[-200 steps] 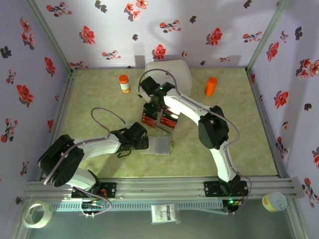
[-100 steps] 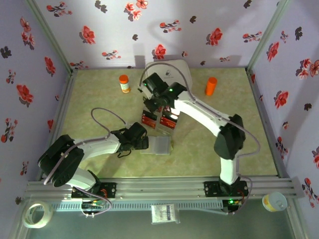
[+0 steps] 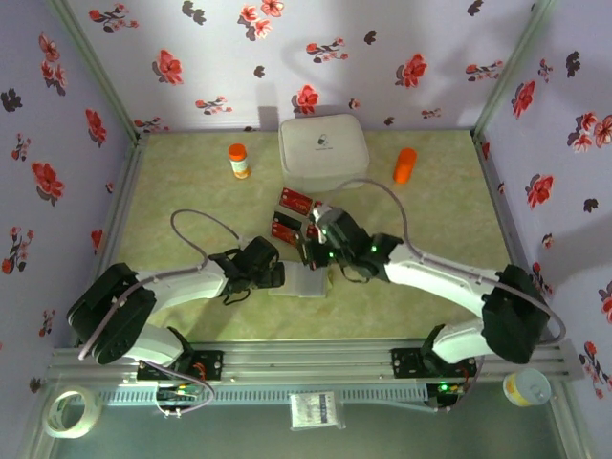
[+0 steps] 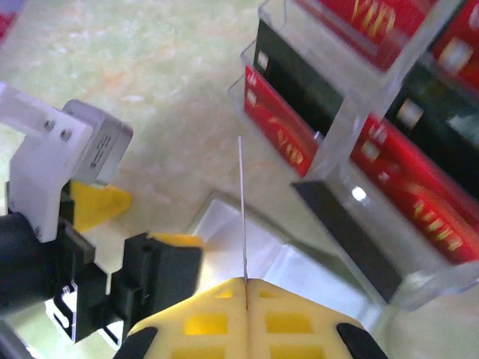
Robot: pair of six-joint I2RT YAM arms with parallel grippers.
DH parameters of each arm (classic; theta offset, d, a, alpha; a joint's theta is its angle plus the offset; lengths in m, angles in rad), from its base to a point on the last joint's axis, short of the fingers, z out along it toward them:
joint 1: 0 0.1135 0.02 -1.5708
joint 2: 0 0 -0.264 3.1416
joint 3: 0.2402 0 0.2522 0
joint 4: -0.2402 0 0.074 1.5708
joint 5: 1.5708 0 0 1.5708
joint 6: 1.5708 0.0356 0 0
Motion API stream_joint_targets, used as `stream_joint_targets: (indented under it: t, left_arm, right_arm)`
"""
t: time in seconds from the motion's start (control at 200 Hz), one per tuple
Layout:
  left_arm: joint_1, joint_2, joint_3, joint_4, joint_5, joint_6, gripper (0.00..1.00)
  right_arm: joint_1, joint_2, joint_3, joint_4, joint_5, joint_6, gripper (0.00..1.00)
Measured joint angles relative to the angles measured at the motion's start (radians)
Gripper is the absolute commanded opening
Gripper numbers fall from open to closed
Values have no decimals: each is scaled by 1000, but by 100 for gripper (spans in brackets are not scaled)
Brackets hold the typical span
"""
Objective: Put the credit cards into the card holder
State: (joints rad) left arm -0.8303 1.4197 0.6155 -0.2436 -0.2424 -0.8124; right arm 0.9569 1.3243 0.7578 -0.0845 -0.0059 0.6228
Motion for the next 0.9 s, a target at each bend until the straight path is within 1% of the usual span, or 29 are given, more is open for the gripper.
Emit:
stream_joint_targets:
  t: [0.11,0.26,0.395,0.535,0.64,0.9]
  left_arm:
    - [0,-7,-9,8,0,-3,100]
    - [0,-13,-13,14,0,-14,100]
    - [-1,-13,-14,16,0,-21,100]
    - [-5,-13,-14,16,-1,-21,100]
    - [-6,-13,-15,16,-3,-21,100]
    - [-10,-13,-18,21,-8,-22,100]
  right_arm:
    - [67,-15,-119,134,50,126,0]
    - [159,-16,-239,296,158,264,0]
    - [198,-19,-309,395,242,352,0]
    - [200,-39,-334,418,314,402,0]
    - [190,-59,-334,418,340,410,0]
    - [85,-64,-334,417,327,406,0]
